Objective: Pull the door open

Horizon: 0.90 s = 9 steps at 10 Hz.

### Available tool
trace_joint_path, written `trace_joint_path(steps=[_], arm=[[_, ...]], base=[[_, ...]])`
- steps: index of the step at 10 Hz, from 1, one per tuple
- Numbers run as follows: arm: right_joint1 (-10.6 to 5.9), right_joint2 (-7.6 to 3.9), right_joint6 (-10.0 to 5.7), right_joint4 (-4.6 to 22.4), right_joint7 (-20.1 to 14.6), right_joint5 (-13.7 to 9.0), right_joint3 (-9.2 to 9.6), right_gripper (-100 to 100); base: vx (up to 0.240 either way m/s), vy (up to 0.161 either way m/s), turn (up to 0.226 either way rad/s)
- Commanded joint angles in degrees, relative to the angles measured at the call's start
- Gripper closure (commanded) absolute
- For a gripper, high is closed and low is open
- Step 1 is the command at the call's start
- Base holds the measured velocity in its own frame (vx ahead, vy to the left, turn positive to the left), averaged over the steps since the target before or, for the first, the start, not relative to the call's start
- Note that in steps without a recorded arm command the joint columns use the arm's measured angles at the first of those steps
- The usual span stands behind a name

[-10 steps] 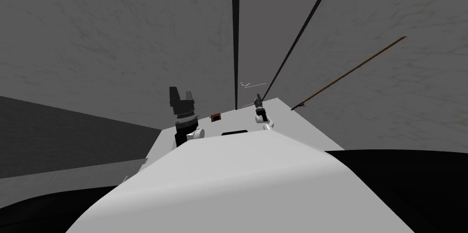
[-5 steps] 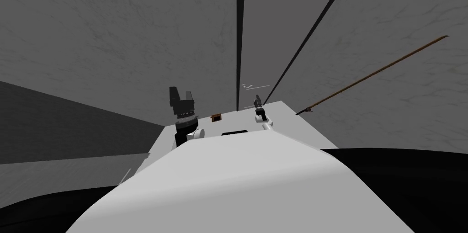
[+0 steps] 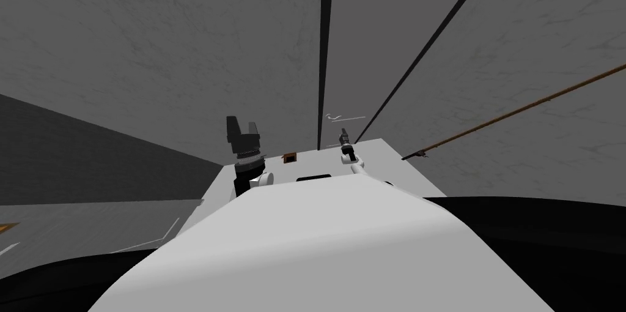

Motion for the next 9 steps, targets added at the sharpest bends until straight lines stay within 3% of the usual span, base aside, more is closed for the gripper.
trace_joint_path(steps=[1, 9], arm=[[-1.42, -0.19, -0.38, 2.8, 0.2, 0.1, -0.21, -100], [-5.57, -0.93, -1.61, 11.5, 0.6, 0.4, -0.81, -100]], base=[[0.075, -0.061, 0.104], [0.049, -0.049, 0.073]])
